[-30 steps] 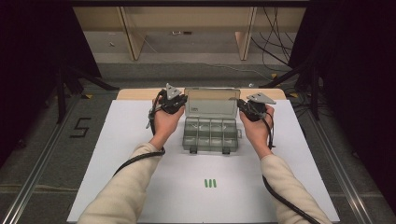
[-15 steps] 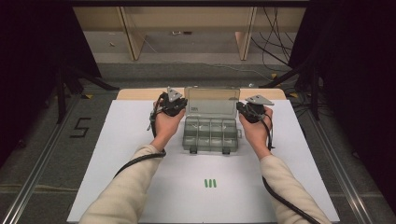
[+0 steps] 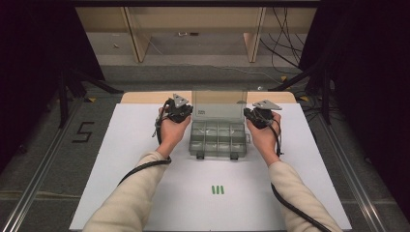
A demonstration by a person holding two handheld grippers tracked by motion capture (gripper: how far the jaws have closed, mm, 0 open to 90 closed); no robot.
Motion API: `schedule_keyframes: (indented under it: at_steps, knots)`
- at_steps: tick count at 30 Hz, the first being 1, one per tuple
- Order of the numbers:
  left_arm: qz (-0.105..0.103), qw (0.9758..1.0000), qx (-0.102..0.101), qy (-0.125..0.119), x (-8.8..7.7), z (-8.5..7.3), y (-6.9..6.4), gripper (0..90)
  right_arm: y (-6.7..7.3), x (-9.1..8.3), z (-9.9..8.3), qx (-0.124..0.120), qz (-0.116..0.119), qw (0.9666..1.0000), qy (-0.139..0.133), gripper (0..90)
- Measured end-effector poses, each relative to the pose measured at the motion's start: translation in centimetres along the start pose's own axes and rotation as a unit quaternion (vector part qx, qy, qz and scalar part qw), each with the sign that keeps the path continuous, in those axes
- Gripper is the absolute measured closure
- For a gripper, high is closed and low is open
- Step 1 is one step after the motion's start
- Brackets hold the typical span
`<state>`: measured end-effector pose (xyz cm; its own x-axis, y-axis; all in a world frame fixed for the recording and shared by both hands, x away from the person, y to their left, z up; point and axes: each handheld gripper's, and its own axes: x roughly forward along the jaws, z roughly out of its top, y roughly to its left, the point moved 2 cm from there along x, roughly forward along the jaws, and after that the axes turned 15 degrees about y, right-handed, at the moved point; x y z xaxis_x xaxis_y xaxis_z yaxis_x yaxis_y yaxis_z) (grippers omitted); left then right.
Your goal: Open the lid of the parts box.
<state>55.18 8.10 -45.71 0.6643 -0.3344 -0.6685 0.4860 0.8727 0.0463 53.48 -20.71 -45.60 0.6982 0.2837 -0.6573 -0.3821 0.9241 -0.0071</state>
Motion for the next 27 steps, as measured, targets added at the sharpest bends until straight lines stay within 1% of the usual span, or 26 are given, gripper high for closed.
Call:
schedule_keyframes:
  at_steps: [1,3,4,5,6,7,8,9,10,11,12,13,14,15,16,17,18,19,20,21,22,23,24,25,26,27]
  knots:
    - [0.002,1.0000,-0.001,0.001,-0.1,0.0,0.0,83.3,0.0,0.0,0.0,0.000,0.000,1.0000,0.000,85.4]
    - [-0.002,1.0000,0.000,0.001,-0.2,-0.2,0.1,82.8,-0.1,0.1,-0.1,-0.004,0.000,1.0000,-0.003,84.6]
    - [-0.004,1.0000,0.001,0.001,-0.4,-0.2,0.1,82.4,-0.1,-0.1,-0.1,0.000,0.003,1.0000,0.006,83.8]
    - [-0.009,1.0000,0.001,0.003,-0.4,-0.3,0.0,81.5,-0.2,-0.2,-0.2,-0.004,0.000,0.9999,0.014,82.6]
    - [-0.014,0.9999,0.004,0.006,-0.5,-0.5,0.0,79.8,-0.2,0.0,-0.3,-0.003,0.004,1.0000,0.009,80.4]
    - [-0.012,0.9998,0.010,0.012,-0.7,-0.7,0.0,78.3,-0.1,-0.3,-0.4,0.006,0.012,0.9995,0.027,77.9]
    - [-0.017,0.9997,0.012,0.015,-0.8,-0.9,0.0,77.1,-0.2,0.0,-0.4,0.009,0.012,0.9998,0.013,76.1]
    - [-0.023,0.9996,0.003,0.012,-0.9,-1.0,-0.1,75.3,-0.2,-0.1,-0.5,0.009,0.014,0.9997,0.017,74.2]
    - [-0.030,0.9995,-0.001,0.013,-1.1,-1.2,-0.1,73.0,-0.2,-0.1,-0.6,0.010,0.017,0.9997,0.017,71.6]
    - [-0.029,0.9994,0.005,0.018,-1.3,-1.4,0.0,70.5,-0.3,-0.3,-0.6,0.014,0.018,0.9994,0.025,68.8]
    - [-0.035,0.9993,-0.004,0.013,-1.4,-1.5,-0.2,68.2,-0.3,-0.4,-0.7,0.013,0.020,0.9994,0.026,66.5]
    - [-0.042,0.9989,-0.002,0.019,-1.6,-1.7,-0.2,65.2,-0.3,-0.4,-0.7,0.013,0.024,0.9994,0.022,63.4]
    - [-0.049,0.9986,0.001,0.020,-1.9,-1.9,-0.2,62.0,-0.3,-0.6,-0.7,0.012,0.028,0.9992,0.026,59.9]
    - [-0.052,0.9986,-0.007,0.013,-2.0,-1.9,-0.4,58.1,-0.2,-0.8,-0.8,0.012,0.029,0.9991,0.030,56.1]
    - [-0.054,0.9984,-0.005,0.015,-2.4,-2.1,-0.5,55.3,-0.2,-0.8,-0.8,0.013,0.031,0.9991,0.026,53.9]
    - [-0.058,0.9982,-0.003,0.017,-2.6,-2.2,-0.6,51.6,-0.2,-1.0,-0.9,0.007,0.031,0.9991,0.027,51.3]
    - [-0.061,0.9980,-0.006,0.012,-2.9,-2.3,-0.8,48.4,-0.2,-1.1,-0.9,0.010,0.034,0.9990,0.026,49.2]
    - [-0.064,0.9978,0.001,0.017,-3.2,-2.5,-0.8,44.7,-0.1,-1.3,-1.0,0.013,0.038,0.9988,0.030,47.5]
    - [-0.070,0.9974,-0.002,0.014,-3.5,-2.5,-1.0,40.8,0.0,-1.4,-1.0,0.012,0.038,0.9987,0.031,45.6]
    - [-0.074,0.9971,-0.003,0.017,-3.8,-2.7,-1.2,37.0,0.0,-1.5,-1.1,0.009,0.038,0.9988,0.028,43.8]
    - [-0.073,0.9970,0.000,0.024,-4.3,-2.9,-1.3,33.2,0.2,-1.8,-1.3,0.007,0.043,0.9986,0.030,42.9]
    - [-0.078,0.9966,-0.003,0.028,-4.6,-3.1,-1.5,29.7,0.3,-2.1,-1.4,0.003,0.044,0.9985,0.031,41.5]
    - [-0.084,0.9962,-0.007,0.021,-4.9,-3.2,-1.6,28.4,0.4,-2.4,-1.5,-0.001,0.039,0.9988,0.031,39.7]
    - [-0.089,0.9957,0.000,0.023,-5.3,-3.5,-1.7,27.5,0.6,-2.7,-1.6,-0.002,0.040,0.9987,0.030,39.0]
    - [-0.091,0.9956,0.002,0.022,-5.6,-3.8,-1.9,26.4,0.8,-3.2,-1.7,-0.009,0.043,0.9986,0.029,38.6]
    - [-0.096,0.9952,-0.003,0.019,-5.9,-4.0,-2.1,26.2,0.9,-3.5,-1.9,-0.011,0.042,0.9987,0.026,38.3]
